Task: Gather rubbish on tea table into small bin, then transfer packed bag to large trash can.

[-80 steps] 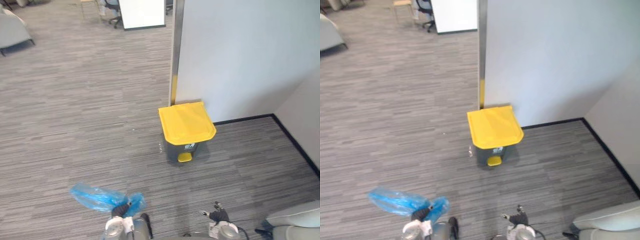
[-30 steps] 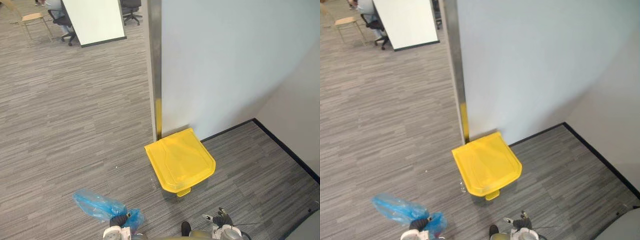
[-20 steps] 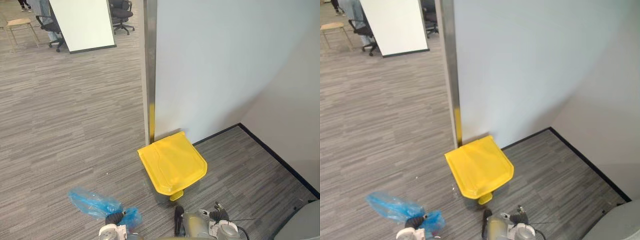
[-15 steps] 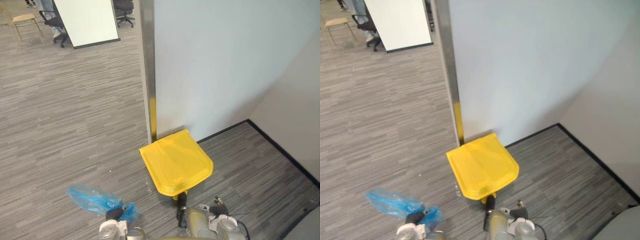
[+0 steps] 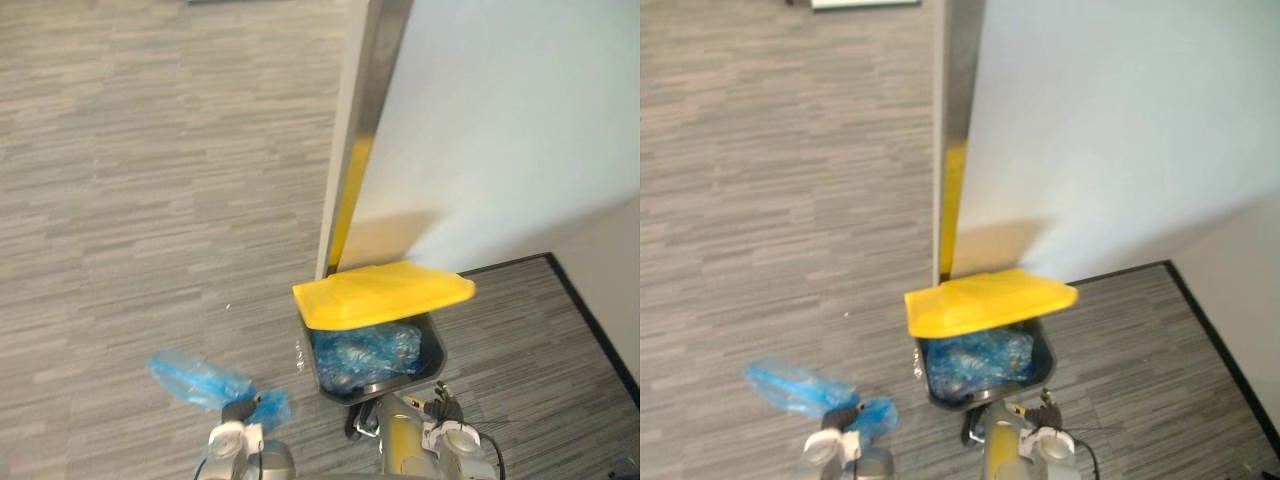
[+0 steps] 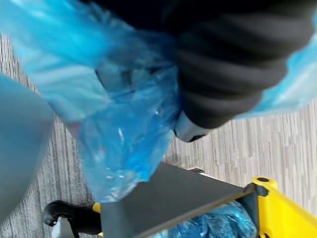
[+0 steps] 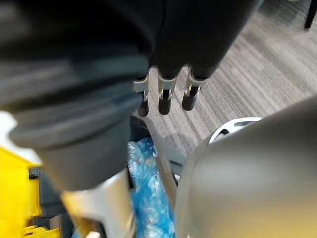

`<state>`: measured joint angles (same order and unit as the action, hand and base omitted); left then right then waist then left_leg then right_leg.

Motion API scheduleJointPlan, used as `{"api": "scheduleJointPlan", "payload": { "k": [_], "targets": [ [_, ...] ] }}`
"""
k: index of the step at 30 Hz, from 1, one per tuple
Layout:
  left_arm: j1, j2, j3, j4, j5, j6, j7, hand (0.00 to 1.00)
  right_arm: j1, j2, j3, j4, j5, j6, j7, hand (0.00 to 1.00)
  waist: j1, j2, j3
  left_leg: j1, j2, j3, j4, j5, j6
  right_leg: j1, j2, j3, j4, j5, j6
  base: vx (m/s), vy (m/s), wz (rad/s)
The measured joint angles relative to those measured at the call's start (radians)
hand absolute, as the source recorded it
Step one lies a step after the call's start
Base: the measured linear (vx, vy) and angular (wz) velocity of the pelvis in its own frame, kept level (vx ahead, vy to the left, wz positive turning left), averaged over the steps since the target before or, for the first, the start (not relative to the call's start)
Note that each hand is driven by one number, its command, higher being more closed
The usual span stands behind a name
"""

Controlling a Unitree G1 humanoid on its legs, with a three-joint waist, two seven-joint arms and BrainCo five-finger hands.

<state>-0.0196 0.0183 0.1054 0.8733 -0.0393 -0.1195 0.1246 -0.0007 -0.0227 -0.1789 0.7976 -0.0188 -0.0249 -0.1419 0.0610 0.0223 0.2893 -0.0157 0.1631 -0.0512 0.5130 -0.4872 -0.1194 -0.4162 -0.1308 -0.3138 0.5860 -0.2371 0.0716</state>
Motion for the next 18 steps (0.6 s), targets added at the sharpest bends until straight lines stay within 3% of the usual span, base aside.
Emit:
{"api": "scheduleJointPlan", "payload": {
  "k": [6, 11, 16, 18],
  "targets": [
    [-0.026, 0.017, -0.009, -0.024, -0.001, -0.006, 0.004, 1.0, -0.082, 0.005, 0.09, -0.063, 0.021, -0.002, -0.009, 0.0, 0.014, 0.0, 0.035, -0.09, -0.002, -0.015, 0.065, 0.009, 0.002, -0.04, -0.01, -0.012, 0.003, 0.011, -0.017, -0.04, -0.041, 0.2],
    [-0.025, 0.068, -0.017, -0.026, -0.001, -0.013, 0.007, 1.0, -0.206, -0.036, 0.156, -0.161, 0.027, -0.013, -0.018, 0.0, 0.026, -0.002, 0.103, -0.109, 0.015, -0.012, 0.055, 0.01, 0.005, -0.064, 0.006, 0.0, 0.005, 0.035, -0.032, -0.11, -0.088, 0.01],
    [-0.019, 0.121, -0.058, -0.039, -0.001, -0.025, 0.009, 1.0, -0.354, -0.123, 0.188, -0.192, 0.042, -0.015, -0.034, 0.0, 0.032, -0.011, 0.171, -0.101, 0.038, -0.023, 0.011, 0.009, 0.005, -0.077, 0.032, 0.013, 0.003, 0.063, -0.001, -0.09, -0.133, -0.02],
    [-0.018, 0.13, -0.071, -0.039, -0.003, -0.026, 0.01, 1.0, -0.415, -0.154, 0.193, -0.191, 0.063, -0.017, -0.036, 0.0, 0.037, -0.018, 0.189, -0.087, 0.055, -0.026, -0.009, 0.018, -0.013, -0.077, 0.048, 0.013, 0.004, 0.067, 0.005, -0.05, -0.159, -0.07]
  ]
}}
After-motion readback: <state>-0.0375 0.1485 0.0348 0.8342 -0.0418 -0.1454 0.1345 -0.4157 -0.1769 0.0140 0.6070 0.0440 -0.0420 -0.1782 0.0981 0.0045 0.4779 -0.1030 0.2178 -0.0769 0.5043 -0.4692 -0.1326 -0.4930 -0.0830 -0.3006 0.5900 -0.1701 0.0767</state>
